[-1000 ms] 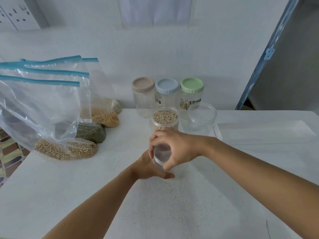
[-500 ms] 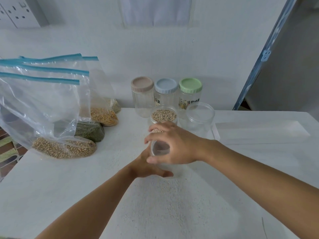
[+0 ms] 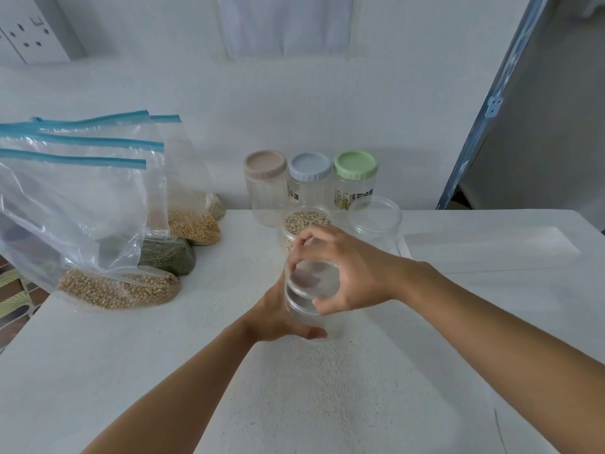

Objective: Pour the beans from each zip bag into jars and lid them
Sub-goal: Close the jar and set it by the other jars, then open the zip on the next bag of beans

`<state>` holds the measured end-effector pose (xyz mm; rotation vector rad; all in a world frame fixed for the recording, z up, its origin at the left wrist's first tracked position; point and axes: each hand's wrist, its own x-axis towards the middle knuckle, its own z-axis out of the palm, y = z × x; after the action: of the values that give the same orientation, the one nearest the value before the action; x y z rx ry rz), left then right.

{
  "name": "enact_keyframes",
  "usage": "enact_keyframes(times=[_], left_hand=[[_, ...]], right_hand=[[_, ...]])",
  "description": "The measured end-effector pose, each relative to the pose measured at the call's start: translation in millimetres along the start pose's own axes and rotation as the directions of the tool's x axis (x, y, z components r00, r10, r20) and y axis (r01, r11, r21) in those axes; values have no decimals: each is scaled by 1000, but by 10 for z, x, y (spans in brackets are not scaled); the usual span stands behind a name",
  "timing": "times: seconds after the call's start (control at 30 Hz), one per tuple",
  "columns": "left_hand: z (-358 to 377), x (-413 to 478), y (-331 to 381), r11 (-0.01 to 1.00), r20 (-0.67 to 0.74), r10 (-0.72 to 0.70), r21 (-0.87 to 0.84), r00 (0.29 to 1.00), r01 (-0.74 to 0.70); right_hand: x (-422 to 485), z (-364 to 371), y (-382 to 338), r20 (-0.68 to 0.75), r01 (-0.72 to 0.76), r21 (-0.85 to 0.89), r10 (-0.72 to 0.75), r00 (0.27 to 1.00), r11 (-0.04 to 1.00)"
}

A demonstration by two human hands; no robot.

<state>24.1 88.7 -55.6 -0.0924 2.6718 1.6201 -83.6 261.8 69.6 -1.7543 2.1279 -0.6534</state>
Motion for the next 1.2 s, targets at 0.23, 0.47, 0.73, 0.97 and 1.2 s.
enact_keyframes(times=[0.23,0.47,0.73,0.97,1.2], left_hand=[[14,-40,-50,997,-38,-46,-56,998,44],[102,-109,-58,994,-101,-58,-101,993,48],[165,-43,25,1000,-168,17,-9,986,-19],[213,-103,100,1000,-98,10,12,995,-9],[-10,-185,215,991,56,-109,-69,992,113]], right_hand=[[-290,62,284,-518,-29,452,289,805,892],[-788,673,829,-466,-410,528,657,592,744],[-757,937,1046,-327,-610,67,595,734,789],[-815,931,1016,-407,-572,-48,507,760,819],[-557,614,663,-614,-352,297,459,641,888]])
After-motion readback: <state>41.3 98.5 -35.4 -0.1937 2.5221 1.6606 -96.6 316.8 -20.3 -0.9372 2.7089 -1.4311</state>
